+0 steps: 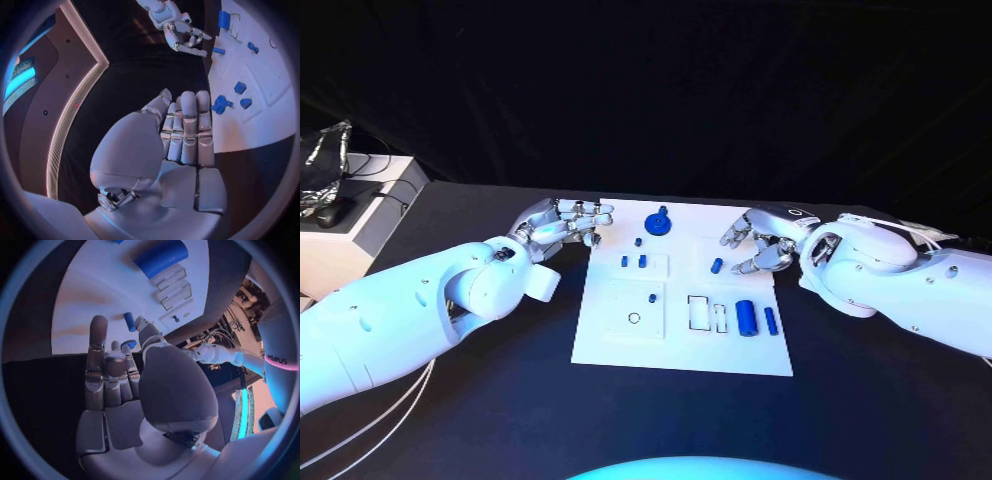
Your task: Assemble the parts on the task board
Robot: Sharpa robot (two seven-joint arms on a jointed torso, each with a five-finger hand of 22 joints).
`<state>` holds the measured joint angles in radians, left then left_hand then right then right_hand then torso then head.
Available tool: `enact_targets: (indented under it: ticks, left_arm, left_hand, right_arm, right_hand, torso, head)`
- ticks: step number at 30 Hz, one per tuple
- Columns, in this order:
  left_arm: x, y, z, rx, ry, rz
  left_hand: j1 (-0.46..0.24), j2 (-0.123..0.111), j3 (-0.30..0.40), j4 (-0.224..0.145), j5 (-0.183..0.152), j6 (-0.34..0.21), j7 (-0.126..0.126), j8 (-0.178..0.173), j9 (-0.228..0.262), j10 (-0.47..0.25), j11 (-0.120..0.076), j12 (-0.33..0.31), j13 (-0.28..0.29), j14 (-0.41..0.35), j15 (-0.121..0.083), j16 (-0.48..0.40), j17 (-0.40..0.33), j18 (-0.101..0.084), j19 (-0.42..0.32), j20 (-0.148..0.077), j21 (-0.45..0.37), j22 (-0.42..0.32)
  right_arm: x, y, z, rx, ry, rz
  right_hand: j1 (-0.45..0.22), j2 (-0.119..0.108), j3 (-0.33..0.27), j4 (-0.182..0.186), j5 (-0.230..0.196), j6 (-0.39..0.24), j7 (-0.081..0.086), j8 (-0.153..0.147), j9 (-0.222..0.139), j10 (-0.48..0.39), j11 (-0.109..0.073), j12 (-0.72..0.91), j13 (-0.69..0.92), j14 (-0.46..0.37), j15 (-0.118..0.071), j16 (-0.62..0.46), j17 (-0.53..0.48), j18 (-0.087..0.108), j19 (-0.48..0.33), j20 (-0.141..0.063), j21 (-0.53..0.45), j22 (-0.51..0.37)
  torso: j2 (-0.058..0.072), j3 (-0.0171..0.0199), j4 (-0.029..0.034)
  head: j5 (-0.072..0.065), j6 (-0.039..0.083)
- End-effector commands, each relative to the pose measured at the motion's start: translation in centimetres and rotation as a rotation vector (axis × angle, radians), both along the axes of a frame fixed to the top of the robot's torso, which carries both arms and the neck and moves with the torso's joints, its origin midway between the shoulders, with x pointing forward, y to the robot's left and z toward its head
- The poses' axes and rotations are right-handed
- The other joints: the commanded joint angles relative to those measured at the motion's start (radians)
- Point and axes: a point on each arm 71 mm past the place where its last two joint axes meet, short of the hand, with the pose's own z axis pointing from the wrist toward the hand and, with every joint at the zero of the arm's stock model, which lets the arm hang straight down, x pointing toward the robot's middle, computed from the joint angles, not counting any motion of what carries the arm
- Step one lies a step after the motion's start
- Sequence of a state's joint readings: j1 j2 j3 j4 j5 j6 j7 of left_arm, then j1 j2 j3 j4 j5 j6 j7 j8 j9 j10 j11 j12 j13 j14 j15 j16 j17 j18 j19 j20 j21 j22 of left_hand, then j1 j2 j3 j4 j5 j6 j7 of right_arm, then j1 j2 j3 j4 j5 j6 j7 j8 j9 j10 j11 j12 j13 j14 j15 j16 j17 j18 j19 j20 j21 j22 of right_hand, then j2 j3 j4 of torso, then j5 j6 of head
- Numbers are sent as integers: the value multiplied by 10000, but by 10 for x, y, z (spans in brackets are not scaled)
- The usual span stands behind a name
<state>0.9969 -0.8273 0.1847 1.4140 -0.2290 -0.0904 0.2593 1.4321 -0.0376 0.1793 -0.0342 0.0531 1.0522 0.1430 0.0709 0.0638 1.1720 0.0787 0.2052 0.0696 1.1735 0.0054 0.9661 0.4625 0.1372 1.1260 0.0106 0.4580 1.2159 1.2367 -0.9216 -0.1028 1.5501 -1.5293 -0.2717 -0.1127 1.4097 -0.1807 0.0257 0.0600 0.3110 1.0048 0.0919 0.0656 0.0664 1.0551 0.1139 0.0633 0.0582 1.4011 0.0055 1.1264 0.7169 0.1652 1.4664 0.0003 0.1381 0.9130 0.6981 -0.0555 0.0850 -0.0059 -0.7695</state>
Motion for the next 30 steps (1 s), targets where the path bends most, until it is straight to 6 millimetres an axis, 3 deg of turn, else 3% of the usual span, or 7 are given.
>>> enact_targets:
  ticks: [1,4,9,11,16,30]
  left_arm:
    - [0,-1,1,-123,-52,-56]
    - [0,-1,1,-127,-45,-55]
    - [0,-1,1,-125,-38,-39]
    - [0,-1,1,-127,-36,-41]
    - [0,-1,1,-129,-31,-48]
    - [0,-1,1,-136,-11,-69]
  left_hand:
    - [-68,14,-44,8,21,-62,16,-8,12,-65,-10,65,-1,-35,-3,-30,-17,-25,13,13,-60,-15]
    - [-55,22,-92,34,20,-64,18,-11,11,-74,-9,79,-1,-27,-2,-30,-21,-28,36,10,-90,-25]
    - [-64,31,-113,53,18,-63,17,-11,11,-78,-8,83,-2,-25,-2,-30,-23,-30,43,10,-100,-25]
    - [-64,31,-113,53,18,-63,17,-11,11,-78,-8,83,-2,-25,-2,-30,-23,-30,43,10,-100,-25]
    - [-64,31,-113,53,18,-63,17,-11,11,-78,-8,83,-2,-25,-2,-30,-23,-30,43,10,-100,-25]
    - [-64,31,-113,53,18,-63,17,-11,11,-78,-8,83,-2,-25,-2,-30,-23,-30,43,10,-100,-25]
  right_arm:
    - [-1,4,-4,-549,166,493]
    - [0,8,-5,-485,150,545]
    - [4,15,-9,-382,3,451]
    - [5,16,-11,-375,-13,407]
    - [6,20,-16,-393,49,387]
    - [6,23,-25,-515,281,362]
  right_hand:
    - [35,-1,23,40,-50,-17,-35,-39,5,43,-21,-8,13,22,76,86,72,209,112,40,-36,-12]
    - [15,91,59,-82,-59,0,15,-39,4,146,-47,-19,13,23,62,128,164,201,126,23,-23,9]
    - [69,506,465,-511,-351,153,170,-39,0,456,-120,-20,7,69,5,263,418,185,129,-43,47,131]
    - [-25,512,787,-649,-534,192,202,-45,-5,503,-128,-34,1,66,0,296,494,197,108,-47,78,201]
    - [-278,607,1395,-919,-469,381,288,-41,-3,636,-154,-26,5,78,-17,315,606,199,63,-67,142,379]
    - [-625,765,2476,-1140,-529,1069,378,-39,-7,828,-178,-33,2,91,-38,334,678,195,-20,-93,202,668]
  torso:
    - [1,-14,-7]
    - [10,-12,2]
    - [4,-13,8]
    - [5,-13,8]
    - [8,-6,4]
    - [3,-7,-8]
  head:
    - [9,-15]
    - [-9,-22]
    - [-52,-11]
    - [-65,-10]
    - [-59,-18]
    - [-51,-53]
